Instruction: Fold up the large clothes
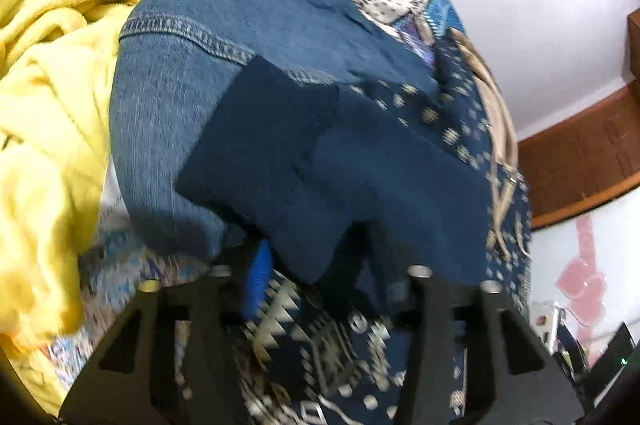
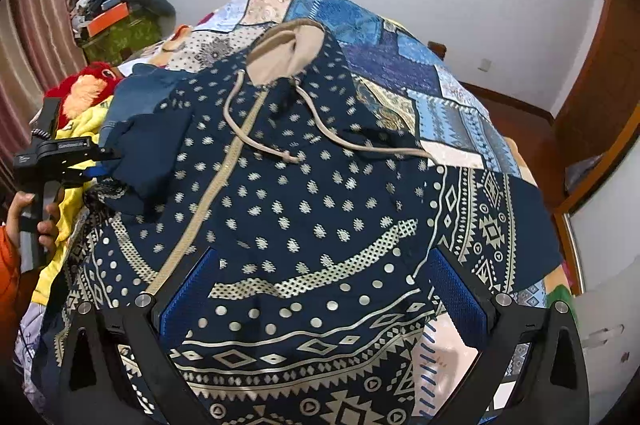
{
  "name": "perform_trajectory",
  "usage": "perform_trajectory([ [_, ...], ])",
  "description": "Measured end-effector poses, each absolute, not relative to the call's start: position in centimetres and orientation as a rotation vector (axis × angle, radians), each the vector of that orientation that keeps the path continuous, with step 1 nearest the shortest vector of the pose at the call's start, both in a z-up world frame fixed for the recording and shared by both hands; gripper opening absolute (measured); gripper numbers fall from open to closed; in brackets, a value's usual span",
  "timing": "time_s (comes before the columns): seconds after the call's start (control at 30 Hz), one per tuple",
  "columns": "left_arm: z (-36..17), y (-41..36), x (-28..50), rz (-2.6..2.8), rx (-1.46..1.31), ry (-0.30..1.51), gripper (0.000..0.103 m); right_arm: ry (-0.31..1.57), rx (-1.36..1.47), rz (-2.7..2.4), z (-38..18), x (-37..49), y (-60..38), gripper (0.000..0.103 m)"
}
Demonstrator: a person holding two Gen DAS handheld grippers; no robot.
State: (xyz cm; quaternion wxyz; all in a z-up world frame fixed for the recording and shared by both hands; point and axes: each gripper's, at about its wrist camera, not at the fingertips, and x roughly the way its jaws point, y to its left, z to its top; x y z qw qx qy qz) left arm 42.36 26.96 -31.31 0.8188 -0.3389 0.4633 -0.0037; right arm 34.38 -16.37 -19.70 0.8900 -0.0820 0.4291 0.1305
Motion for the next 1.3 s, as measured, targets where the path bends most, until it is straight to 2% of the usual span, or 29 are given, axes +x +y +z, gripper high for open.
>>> perform_trajectory([
  [0.03, -31.1, 26.9, 42.8, 0.021, -0.676, 0.985, 0.017, 0.893, -0.168, 0.268, -19.8, 34.5, -16.6, 0.103],
  [0.07, -30.9, 26.7, 43.1, 0.048, -0.625, 0.986, 0.013, 0.895, -0.166, 0.262, -19.9, 34.5, -16.9, 0.103],
  [0.17, -28.4, 24.7, 43.6, 0.122, -0.426, 0.952, 0.011, 0.89, -0.158, 0.249, -19.8, 34.7, -17.7, 0.103],
  [0.3, -23.5, 21.4, 43.2, 0.062, -0.343, 0.848, 0.01, 0.871, -0.115, 0.232, -19.1, 34.6, -19.4, 0.103],
  [0.5, -14.5, 11.0, 42.5, -0.087, -0.144, 0.668, 0.01, 0.848, -0.024, 0.23, -17.9, 34.0, -22.3, 0.103],
  [0.63, -12.5, 4.3, 43.3, -0.21, -0.093, 0.661, 0.01, 0.823, -0.014, 0.206, -17.1, 33.2, -24.6, 0.103],
  [0.8, -15.2, -3.4, 44.1, -0.304, -0.014, 0.747, 0.01, 0.778, -0.019, 0.17, -15.7, 32.3, -27.5, 0.103],
  [0.97, -20.8, -9.6, 44.7, -0.374, 0.071, 0.9, 0.01, 0.77, -0.021, 0.126, -15.3, 31.8, -30.1, 0.103],
  [1.3, -27.4, -13.0, 44.6, -0.471, 0.093, 1.121, 0.011, 0.826, 0.008, 0.077, -16.9, 32.1, -32.0, 0.103],
])
